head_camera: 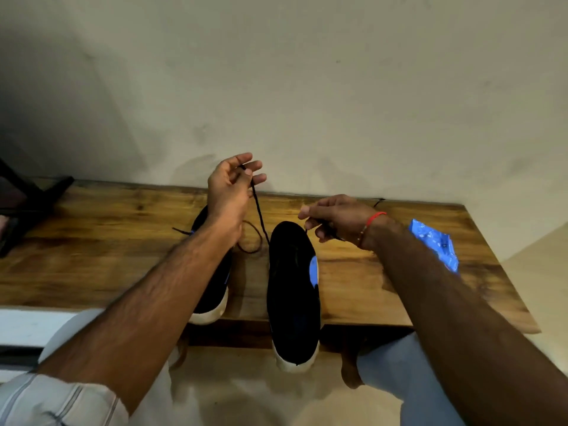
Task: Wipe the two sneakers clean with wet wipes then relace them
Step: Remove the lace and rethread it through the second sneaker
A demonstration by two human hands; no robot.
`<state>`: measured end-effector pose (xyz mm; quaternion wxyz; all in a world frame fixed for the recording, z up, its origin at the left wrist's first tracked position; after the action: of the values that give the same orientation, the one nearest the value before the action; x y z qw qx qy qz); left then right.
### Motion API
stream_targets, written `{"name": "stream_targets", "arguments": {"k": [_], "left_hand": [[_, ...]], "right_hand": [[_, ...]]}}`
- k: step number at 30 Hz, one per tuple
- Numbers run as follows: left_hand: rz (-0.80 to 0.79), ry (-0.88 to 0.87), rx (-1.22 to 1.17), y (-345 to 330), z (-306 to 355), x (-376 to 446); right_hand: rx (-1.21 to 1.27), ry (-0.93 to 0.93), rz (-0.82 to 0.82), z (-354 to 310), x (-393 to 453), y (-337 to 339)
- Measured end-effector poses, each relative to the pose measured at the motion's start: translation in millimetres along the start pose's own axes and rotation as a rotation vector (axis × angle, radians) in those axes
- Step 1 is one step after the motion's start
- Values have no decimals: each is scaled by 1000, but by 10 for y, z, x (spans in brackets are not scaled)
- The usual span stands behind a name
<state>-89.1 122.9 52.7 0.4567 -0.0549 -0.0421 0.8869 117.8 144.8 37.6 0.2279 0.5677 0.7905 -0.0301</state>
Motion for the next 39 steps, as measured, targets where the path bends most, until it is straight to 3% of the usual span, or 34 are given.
{"name": "stream_targets", "arguments": {"k": [7, 20, 23, 28, 34, 39], "left_hand": [[-88, -89, 62, -226, 1052, -1], [-99, -363, 4, -554, 2720, -377], [-96, -433, -9, -564, 2994, -420], [-62, -502, -12, -556, 3317, -445], [-41, -518, -58, -584, 3497, -483], [-72, -475, -72, -697, 3513, -456]], "right_hand": [[78, 65, 116, -926, -212, 354], [808, 206, 45, -2660, -1053, 471], [879, 263, 70, -2954, -1221, 483], [680, 377, 174, -3297, -1428, 458], [137, 646, 565, -3361, -1484, 497], [226, 690, 595, -3328, -1443, 466]]}}
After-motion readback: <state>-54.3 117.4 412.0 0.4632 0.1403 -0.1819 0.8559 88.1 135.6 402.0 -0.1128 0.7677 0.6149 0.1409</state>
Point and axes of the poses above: each hand's wrist, its own x-axis towards the middle knuckle, its own y-axis out of the back of the hand, z = x × y, the point moved 4 cm from there along x, towards the middle knuckle, and after that the axes turned 10 degrees about z, right-handed, at the moved point
